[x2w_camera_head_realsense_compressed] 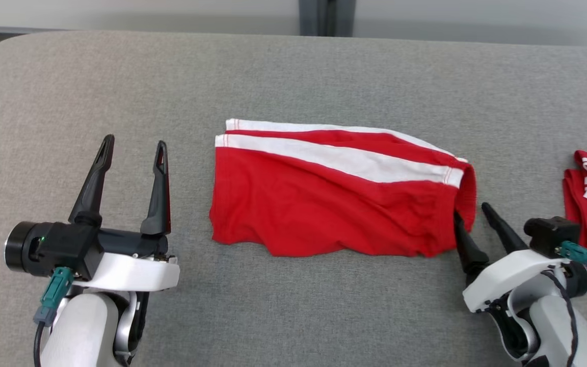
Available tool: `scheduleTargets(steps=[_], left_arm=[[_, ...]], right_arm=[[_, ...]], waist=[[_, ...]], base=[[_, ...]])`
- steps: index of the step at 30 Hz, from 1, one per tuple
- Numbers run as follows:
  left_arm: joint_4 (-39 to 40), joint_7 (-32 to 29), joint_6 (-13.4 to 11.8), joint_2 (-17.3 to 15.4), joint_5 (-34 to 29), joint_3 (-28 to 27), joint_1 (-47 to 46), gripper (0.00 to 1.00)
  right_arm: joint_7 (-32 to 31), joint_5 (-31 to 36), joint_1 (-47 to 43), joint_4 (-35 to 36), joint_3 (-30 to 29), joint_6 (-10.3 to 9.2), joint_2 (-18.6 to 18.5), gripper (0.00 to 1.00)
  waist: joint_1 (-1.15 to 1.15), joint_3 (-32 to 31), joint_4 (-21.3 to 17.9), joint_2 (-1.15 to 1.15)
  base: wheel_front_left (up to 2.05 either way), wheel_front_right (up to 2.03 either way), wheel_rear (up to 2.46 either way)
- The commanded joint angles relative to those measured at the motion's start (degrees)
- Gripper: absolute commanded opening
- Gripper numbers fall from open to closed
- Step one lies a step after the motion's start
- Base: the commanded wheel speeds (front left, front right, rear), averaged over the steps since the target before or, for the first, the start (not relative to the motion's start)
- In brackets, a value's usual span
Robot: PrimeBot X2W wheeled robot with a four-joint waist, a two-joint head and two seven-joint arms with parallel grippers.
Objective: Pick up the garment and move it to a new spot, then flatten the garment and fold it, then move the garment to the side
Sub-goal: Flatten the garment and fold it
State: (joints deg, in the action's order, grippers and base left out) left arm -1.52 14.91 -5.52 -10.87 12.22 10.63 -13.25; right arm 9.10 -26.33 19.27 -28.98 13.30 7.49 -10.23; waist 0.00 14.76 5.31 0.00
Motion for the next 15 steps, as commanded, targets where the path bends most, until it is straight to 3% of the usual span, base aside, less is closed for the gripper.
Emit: scheduleTargets(steps=[1,9,11,15], left_arm=[[0.1,0.2,0.5,0.2,-0.8,0.0,-1.5,1.0],[-0.4,0.2,1.8,1.4,-1.7,-0.5,-3.6,1.0],[-0.7,0.2,2.1,1.6,-1.9,-0.7,-3.9,1.0],[-1.1,0.2,2.7,1.9,-2.4,-1.3,-3.8,1.0]], right_arm=[[0.4,-1.6,1.5,-2.7,1.7,0.02,-0.3,1.0],[0.2,-7.7,5.1,-10.5,8.0,0.04,0.9,1.0],[0.6,-9.7,6.0,-11.3,9.7,0.09,1.1,0.0],[1.4,-13.8,7.0,-11.9,11.5,0.08,0.0,0.0]], waist=[[0.0,0.9,1.1,0.0],[0.0,1.8,1.7,0.0],[0.0,1.9,1.5,0.0],[0.0,1.9,0.8,0.0]], base=[[0.0,0.0,0.0],[0.0,0.0,0.0],[0.0,0.0,0.0],[0.0,0.0,0.0]])
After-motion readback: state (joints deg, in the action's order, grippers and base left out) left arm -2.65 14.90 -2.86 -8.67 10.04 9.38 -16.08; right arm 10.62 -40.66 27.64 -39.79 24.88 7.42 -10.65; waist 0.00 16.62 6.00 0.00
